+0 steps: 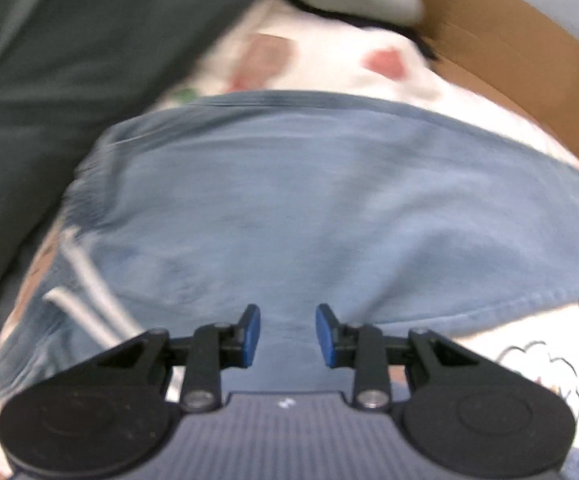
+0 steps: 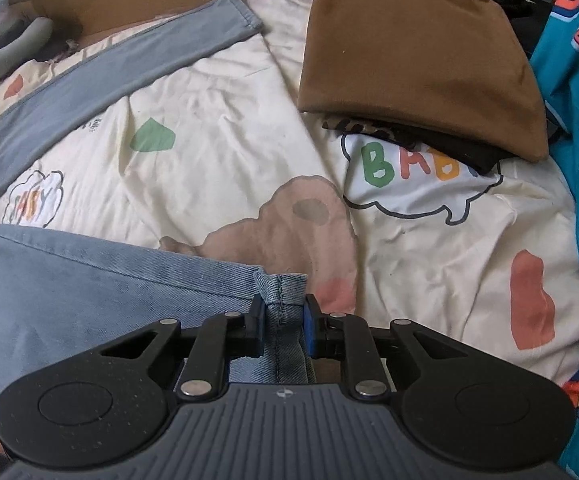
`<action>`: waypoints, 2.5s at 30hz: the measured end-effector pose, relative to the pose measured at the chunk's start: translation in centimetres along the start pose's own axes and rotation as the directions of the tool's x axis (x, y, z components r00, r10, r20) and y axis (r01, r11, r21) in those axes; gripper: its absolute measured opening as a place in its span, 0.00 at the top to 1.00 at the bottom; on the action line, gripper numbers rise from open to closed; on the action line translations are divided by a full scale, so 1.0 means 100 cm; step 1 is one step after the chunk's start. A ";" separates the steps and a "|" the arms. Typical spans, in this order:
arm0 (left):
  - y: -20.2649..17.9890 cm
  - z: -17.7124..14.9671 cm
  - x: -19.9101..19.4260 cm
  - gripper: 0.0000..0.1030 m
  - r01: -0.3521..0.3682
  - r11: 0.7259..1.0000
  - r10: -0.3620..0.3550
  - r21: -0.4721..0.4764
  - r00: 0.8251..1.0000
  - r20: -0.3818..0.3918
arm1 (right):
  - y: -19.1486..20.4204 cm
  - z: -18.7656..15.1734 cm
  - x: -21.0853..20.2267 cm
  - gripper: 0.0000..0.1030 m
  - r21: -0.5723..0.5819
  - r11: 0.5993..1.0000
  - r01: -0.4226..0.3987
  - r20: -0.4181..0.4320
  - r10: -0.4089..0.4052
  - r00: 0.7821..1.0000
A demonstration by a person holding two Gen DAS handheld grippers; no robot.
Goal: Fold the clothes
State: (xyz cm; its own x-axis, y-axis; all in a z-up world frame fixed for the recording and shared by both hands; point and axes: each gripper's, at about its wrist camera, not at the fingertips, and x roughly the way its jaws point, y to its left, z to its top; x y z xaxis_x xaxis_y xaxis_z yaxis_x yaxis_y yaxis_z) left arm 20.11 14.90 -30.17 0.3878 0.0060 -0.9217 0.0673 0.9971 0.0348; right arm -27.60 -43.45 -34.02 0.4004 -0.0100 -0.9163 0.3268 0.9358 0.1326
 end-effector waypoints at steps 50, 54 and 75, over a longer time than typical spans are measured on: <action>-0.026 -0.009 0.023 0.80 0.091 0.992 -0.083 0.091 0.993 -0.082 | 0.003 -0.002 0.026 0.83 -0.002 0.999 0.044 -0.067 -0.044 0.997; -0.037 -0.018 0.030 0.84 0.127 0.984 -0.113 0.126 0.987 -0.112 | 0.000 0.003 0.044 0.83 0.002 0.999 0.053 -0.087 -0.052 0.995; -0.088 -0.043 0.074 0.92 0.059 0.965 -0.027 0.257 0.992 -0.125 | -0.023 0.004 0.071 0.68 0.083 0.985 0.153 -0.154 -0.139 0.978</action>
State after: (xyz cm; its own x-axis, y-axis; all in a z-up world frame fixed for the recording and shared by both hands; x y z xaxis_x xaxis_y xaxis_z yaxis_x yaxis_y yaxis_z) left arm 18.46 6.46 -38.91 0.2682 -0.0118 -0.9633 0.3241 0.9427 0.0786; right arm -25.19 -45.77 -40.70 0.2147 -0.0856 -0.9729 0.4540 0.8907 0.0219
